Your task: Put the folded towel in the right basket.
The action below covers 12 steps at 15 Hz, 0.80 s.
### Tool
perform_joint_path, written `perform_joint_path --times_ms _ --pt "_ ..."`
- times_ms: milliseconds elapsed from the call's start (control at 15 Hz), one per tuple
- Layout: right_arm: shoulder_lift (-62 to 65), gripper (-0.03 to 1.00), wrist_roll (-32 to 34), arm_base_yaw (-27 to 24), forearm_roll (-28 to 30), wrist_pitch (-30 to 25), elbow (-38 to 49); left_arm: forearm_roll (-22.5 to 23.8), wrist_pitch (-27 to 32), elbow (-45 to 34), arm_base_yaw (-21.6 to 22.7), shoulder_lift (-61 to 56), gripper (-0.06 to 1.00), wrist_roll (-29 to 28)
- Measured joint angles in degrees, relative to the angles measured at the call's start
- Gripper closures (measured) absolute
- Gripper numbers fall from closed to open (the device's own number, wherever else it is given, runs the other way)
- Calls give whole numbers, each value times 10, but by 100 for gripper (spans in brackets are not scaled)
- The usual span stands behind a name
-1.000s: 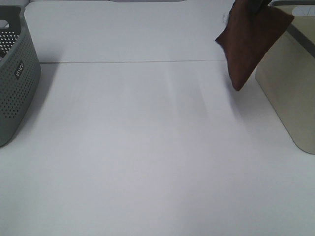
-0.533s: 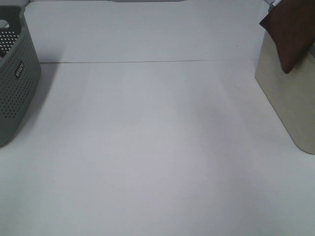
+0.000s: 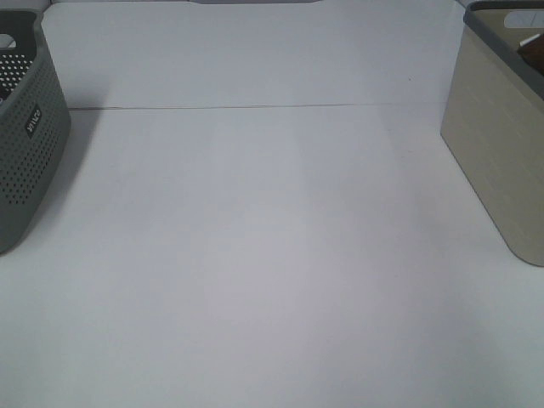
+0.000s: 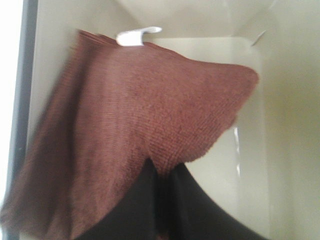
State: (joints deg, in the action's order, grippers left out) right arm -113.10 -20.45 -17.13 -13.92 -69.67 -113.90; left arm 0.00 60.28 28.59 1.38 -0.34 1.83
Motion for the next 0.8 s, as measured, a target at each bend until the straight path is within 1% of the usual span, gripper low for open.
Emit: perform_joint_path --times_ms 67,133,200,267,333,400,467,533,667,800 --pt "-15 91 1 0 0 0 0 0 0 0 0 0 6 0" --pt "-29 84 3 0 1 0 0 0 0 0 0 0 6 0" --pt "-37 70 10 0 2 0 0 0 0 0 0 0 6 0" --pt "-40 50 14 0 3 0 0 0 0 0 0 0 6 0" --pt "-42 32 16 0 3 0 0 0 0 0 0 0 6 0" --pt "-42 19 21 0 7 0 0 0 0 0 0 0 6 0" --pt "-42 13 26 0 7 0 0 0 0 0 0 0 6 0" --pt "-40 10 26 0 7 0 0 0 0 0 0 0 6 0" --pt "-21 9 32 0 -5 0 0 0 0 0 0 0 6 0" --pt "18 9 41 0 -40 -1 0 0 0 0 0 0 6 0"
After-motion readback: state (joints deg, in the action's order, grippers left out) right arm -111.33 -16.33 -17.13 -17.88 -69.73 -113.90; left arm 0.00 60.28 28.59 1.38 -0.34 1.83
